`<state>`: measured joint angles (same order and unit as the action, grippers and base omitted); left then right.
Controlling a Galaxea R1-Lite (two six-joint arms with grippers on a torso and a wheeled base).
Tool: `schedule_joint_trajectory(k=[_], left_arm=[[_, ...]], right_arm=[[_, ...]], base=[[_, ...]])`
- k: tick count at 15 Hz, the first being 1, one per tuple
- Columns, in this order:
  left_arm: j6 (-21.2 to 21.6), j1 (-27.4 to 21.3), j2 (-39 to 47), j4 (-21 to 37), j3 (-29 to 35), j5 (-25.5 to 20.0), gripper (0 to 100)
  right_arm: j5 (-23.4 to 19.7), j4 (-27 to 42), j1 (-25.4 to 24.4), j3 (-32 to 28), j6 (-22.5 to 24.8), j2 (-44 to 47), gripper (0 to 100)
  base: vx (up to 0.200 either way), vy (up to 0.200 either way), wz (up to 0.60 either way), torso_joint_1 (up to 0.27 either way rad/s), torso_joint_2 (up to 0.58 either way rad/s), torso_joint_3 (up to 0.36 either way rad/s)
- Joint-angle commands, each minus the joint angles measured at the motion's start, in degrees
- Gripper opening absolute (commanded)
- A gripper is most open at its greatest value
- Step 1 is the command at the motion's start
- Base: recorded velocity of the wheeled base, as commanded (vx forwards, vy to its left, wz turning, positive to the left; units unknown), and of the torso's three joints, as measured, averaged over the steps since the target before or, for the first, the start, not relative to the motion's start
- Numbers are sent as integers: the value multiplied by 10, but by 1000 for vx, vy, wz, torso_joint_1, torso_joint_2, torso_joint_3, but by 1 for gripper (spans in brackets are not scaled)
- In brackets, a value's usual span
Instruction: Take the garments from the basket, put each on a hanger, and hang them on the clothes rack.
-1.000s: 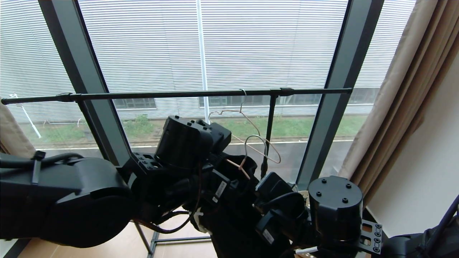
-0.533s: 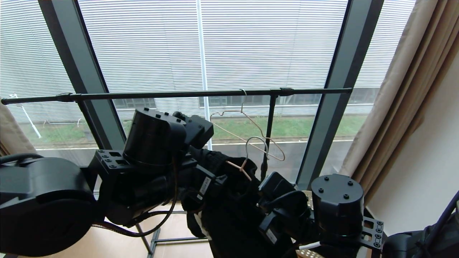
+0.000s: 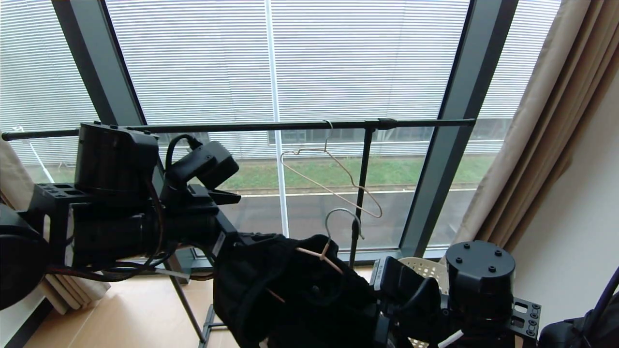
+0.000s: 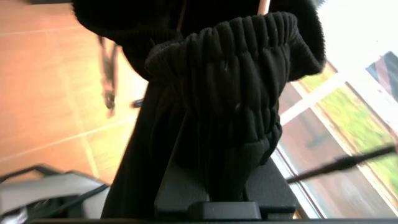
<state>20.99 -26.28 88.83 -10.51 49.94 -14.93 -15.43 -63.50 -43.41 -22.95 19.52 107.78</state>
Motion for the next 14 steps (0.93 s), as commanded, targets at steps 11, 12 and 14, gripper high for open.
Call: schedule_joint_trajectory(k=[11, 12, 14], left_arm=[[285, 100, 29, 75, -23, -317, 100], [302, 101, 36, 84, -22, -317, 100], [313, 100, 52, 89, -20, -317, 100]], right_arm=[[-77, -1, 6, 30, 22, -6, 0], [-79, -1, 10, 30, 22, -7, 0], [-95, -15, 12, 34, 22, -12, 0]], base=[[0, 0, 0, 0, 0, 0], [0, 0, 0, 0, 0, 0], [0, 0, 0, 0, 0, 0]])
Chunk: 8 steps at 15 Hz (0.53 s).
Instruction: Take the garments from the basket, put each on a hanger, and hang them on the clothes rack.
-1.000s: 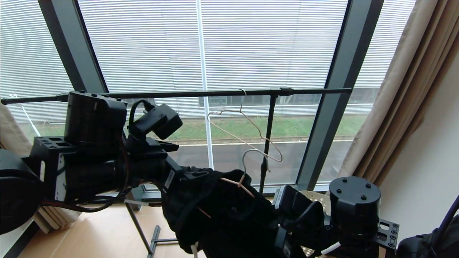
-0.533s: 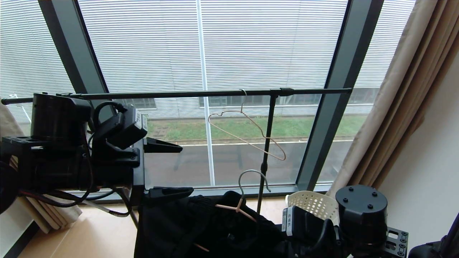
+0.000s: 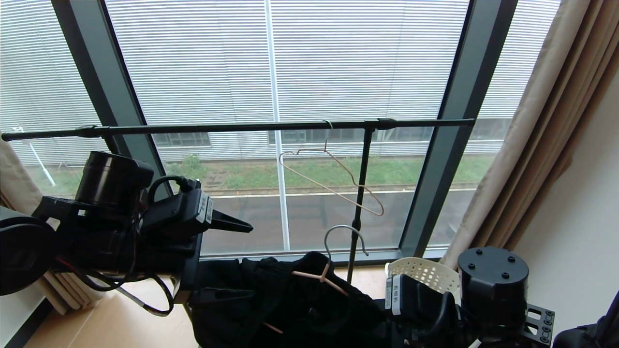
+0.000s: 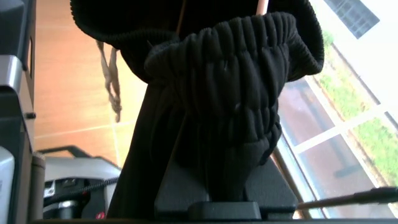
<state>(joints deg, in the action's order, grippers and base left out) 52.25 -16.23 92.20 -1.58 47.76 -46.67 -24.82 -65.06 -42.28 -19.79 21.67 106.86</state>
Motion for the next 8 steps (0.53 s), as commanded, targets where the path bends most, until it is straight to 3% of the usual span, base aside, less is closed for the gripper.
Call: schedule_joint_trajectory(k=[1, 8], left_arm=[[0, -1, 28, 0, 5, 0, 100], [0, -13, 47, 0, 8, 2, 100]], right_arm=[[-5, -15, 1, 7, 0, -3, 0], [-19, -27, -3, 17, 0, -21, 0]], base=[[0, 0, 0, 0, 0, 0], [0, 0, 0, 0, 0, 0]])
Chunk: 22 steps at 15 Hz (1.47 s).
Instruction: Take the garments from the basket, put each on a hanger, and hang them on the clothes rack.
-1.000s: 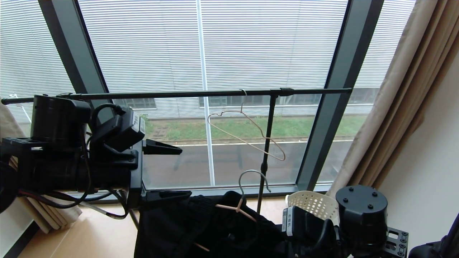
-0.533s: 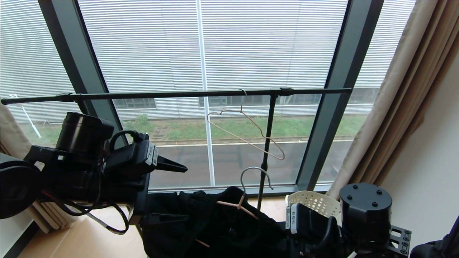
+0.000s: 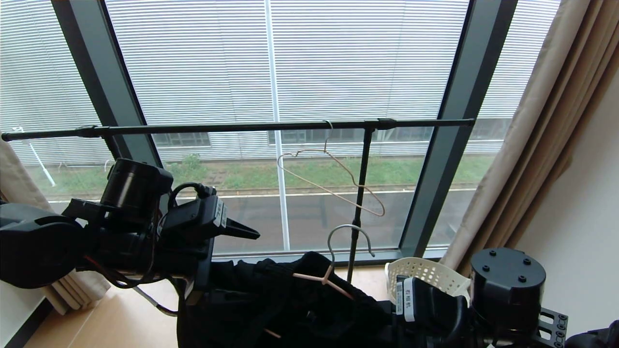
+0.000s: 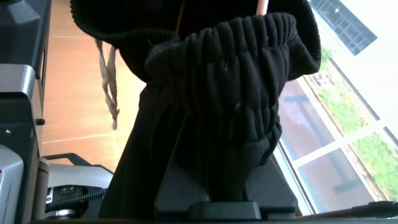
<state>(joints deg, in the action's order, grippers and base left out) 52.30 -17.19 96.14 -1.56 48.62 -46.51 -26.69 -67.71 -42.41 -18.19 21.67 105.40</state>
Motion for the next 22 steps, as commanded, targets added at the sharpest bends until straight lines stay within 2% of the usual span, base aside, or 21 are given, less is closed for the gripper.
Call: schedule_joint_trajectory(k=[1, 5, 8, 9, 13, 16, 19, 20, 22], left_arm=[[0, -7, 10, 0, 0, 0, 100], [-1, -17, 11, 1, -4, 3, 100], [-1, -18, 10, 2, -5, 3, 100], [-1, -20, 10, 2, -5, 4, 0], [-1, -17, 7, 2, -4, 4, 0], [-1, -14, 0, 2, -4, 6, 0], [-1, -9, -4, 1, -2, 6, 0], [-1, -6, -7, 1, -2, 6, 0], [-1, 0, -9, 0, -1, 6, 0]], right_arm=[[0, -10, -1, 2, 0, -6, 0], [0, -50, -2, 6, -2, -5, 0], [0, -51, -2, 5, -2, -5, 0], [0, -52, -2, 5, -3, -4, 0], [1, -52, -2, 3, -18, -5, 0], [0, -50, -2, 3, -83, -23, 0], [2, -44, -1, -7, -85, -17, 0], [3, -45, -1, -7, -84, -13, 100], [5, -46, 2, -9, -83, -7, 100]], base=[[0, 0, 0, 0, 0, 0], [0, 0, 0, 0, 0, 0], [0, 0, 0, 0, 0, 0], [0, 0, 0, 0, 0, 0], [0, 0, 0, 0, 0, 0], [0, 0, 0, 0, 0, 0], [0, 0, 0, 0, 0, 0], [0, 0, 0, 0, 0, 0], [0, 0, 0, 0, 0, 0]])
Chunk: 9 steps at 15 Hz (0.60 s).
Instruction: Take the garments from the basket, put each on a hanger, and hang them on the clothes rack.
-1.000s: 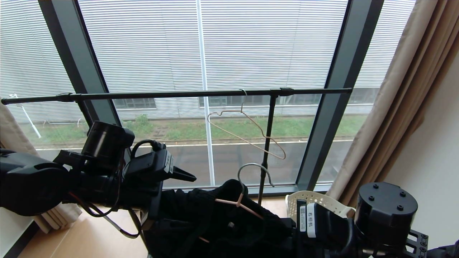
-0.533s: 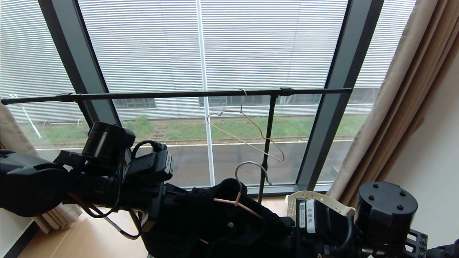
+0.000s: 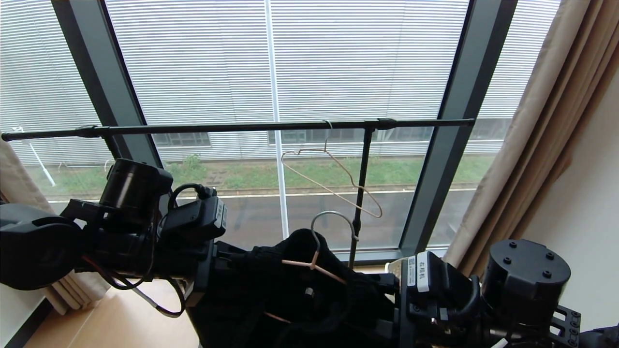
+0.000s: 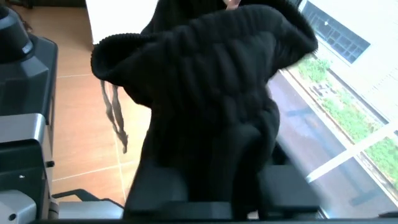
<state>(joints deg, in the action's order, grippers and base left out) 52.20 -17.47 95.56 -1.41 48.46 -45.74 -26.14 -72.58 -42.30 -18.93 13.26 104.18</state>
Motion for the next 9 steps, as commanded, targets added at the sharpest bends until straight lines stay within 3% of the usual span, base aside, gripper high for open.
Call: schedule_joint_trajectory(k=[1, 5, 9], left_arm=[[0, 10, -6, -3, 1, -1, 0], [-4, 54, -21, -5, 8, -1, 0], [-22, 94, -41, -6, 16, -1, 0]], right_arm=[[-1, 2, 9, 0, 4, 5, 100], [-19, 2, 68, -10, 3, -12, 100], [-48, 3, 87, -10, 1, -28, 100]], base=[[0, 0, 0, 0, 0, 0], [0, 0, 0, 0, 0, 0], [0, 0, 0, 0, 0, 0]])
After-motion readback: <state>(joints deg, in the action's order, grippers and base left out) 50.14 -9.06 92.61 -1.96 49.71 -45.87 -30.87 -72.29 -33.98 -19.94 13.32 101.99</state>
